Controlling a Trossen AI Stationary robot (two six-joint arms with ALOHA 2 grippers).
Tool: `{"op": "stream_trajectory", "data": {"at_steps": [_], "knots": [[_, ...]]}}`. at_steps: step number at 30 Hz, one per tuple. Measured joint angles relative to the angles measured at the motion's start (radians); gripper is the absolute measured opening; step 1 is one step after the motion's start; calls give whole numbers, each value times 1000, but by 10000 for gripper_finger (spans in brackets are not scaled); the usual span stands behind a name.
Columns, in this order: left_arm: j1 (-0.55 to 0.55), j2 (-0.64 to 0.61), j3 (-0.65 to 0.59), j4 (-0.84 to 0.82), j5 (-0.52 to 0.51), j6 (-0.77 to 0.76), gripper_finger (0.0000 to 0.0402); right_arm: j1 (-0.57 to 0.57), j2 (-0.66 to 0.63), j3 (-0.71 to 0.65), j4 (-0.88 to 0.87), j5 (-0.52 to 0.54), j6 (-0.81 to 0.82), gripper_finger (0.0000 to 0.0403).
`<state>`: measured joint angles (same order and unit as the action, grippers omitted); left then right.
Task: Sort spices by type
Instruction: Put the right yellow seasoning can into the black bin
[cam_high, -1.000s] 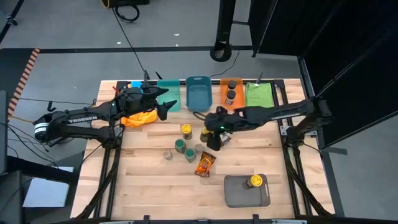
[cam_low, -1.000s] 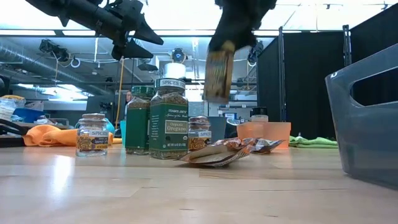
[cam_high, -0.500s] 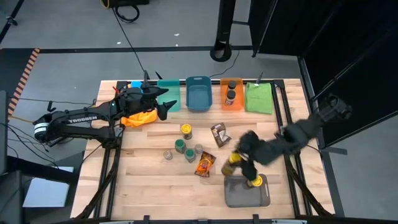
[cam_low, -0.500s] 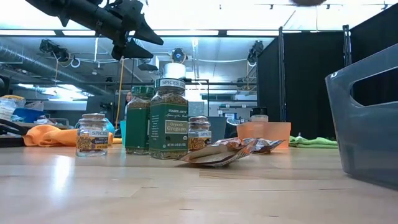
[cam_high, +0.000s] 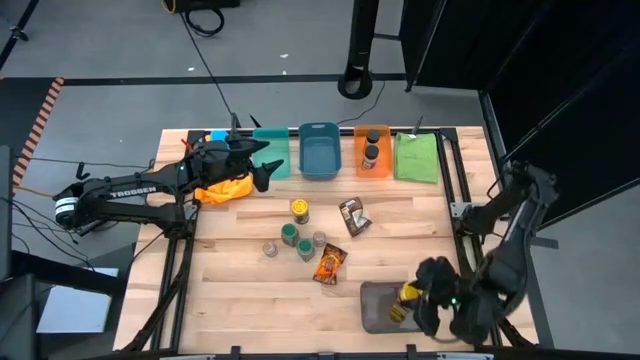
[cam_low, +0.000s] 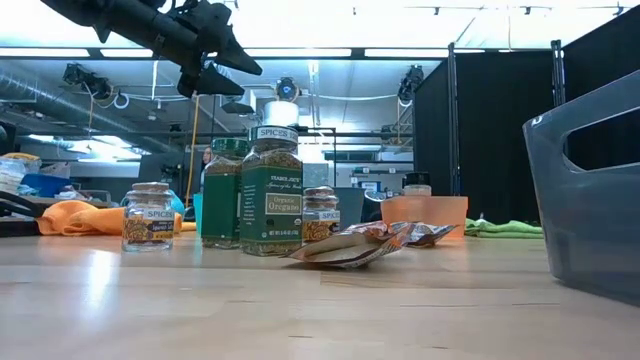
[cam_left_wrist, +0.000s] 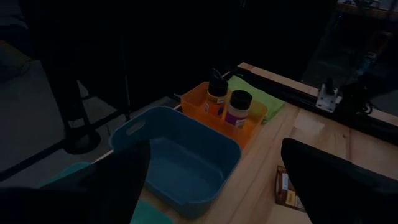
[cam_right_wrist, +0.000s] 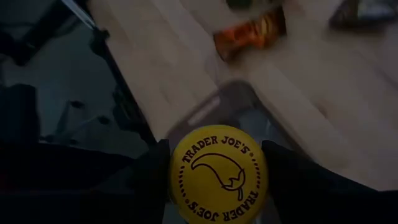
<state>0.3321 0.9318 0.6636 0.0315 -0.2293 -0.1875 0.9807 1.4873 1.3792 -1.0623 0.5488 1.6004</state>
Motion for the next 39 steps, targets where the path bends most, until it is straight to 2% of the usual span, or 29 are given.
{"op": "stream_trajectory", "data": {"at_steps": [4,8,19,28,39], "knots": [[0,0,0,0,-9,0,369,45,60,0,-30,-5,83,231],[0,0,0,0,-9,-4,369,68,108,0,-59,-58,133,231],[0,0,0,0,-32,-7,369,97,224,0,-128,-100,206,231],[0,0,0,0,-47,-7,369,111,252,-15,-146,-99,207,236],[0,0,0,0,-47,-6,369,131,263,-16,-124,-102,200,270]]}}
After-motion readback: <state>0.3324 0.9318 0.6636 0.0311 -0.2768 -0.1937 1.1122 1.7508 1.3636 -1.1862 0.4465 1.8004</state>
